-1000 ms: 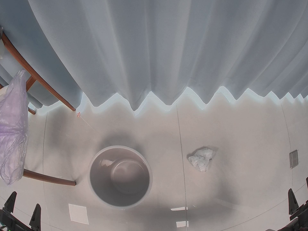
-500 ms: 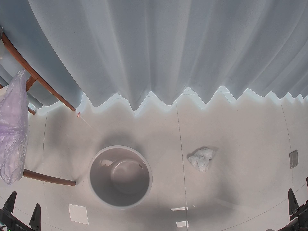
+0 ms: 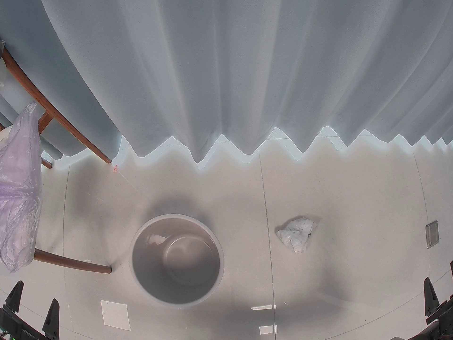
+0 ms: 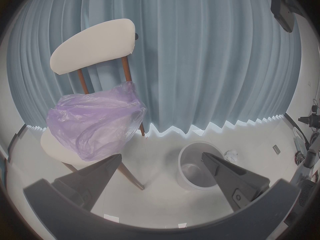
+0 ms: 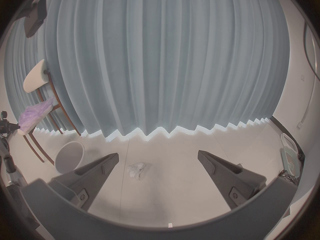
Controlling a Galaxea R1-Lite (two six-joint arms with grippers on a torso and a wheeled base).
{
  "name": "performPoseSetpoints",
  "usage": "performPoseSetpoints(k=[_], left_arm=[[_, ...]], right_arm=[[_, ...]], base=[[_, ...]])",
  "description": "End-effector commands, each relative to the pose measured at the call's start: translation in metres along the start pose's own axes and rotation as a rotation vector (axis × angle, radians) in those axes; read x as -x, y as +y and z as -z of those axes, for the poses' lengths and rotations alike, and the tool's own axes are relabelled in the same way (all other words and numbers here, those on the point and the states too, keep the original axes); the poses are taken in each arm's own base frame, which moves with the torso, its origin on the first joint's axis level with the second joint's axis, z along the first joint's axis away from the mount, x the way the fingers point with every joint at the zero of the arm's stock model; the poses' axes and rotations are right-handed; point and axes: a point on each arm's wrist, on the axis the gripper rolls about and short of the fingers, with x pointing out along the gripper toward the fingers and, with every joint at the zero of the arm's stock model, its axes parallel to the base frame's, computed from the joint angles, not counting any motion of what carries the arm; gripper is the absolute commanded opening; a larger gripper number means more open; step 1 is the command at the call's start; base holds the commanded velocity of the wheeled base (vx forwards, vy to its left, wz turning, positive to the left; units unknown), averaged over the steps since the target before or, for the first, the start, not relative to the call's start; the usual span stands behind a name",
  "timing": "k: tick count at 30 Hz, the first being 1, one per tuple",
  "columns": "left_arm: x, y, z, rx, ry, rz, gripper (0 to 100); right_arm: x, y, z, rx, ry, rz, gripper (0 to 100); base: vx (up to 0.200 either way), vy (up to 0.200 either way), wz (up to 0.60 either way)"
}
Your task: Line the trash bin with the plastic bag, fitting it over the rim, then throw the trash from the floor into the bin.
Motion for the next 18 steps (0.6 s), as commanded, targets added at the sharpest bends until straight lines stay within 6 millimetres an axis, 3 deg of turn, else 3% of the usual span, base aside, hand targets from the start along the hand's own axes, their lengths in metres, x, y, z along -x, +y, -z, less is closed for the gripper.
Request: performPoseSetpoints(k=[1,18], left_arm=[[0.0001,-0.0001,0.0051,-0.001,-0.002,0.001,100],[0.0001,0.0,0.0039,-0.008,-0.015,-0.001,100]], right_arm=[[0.0,0.0,0.0052,0.0,0.001,0.0,100],[0.0,0.0,0.0052,0.0,0.001,0.0,100]], base=[[0.0,0.0,0.0],[0.0,0.0,0.0]])
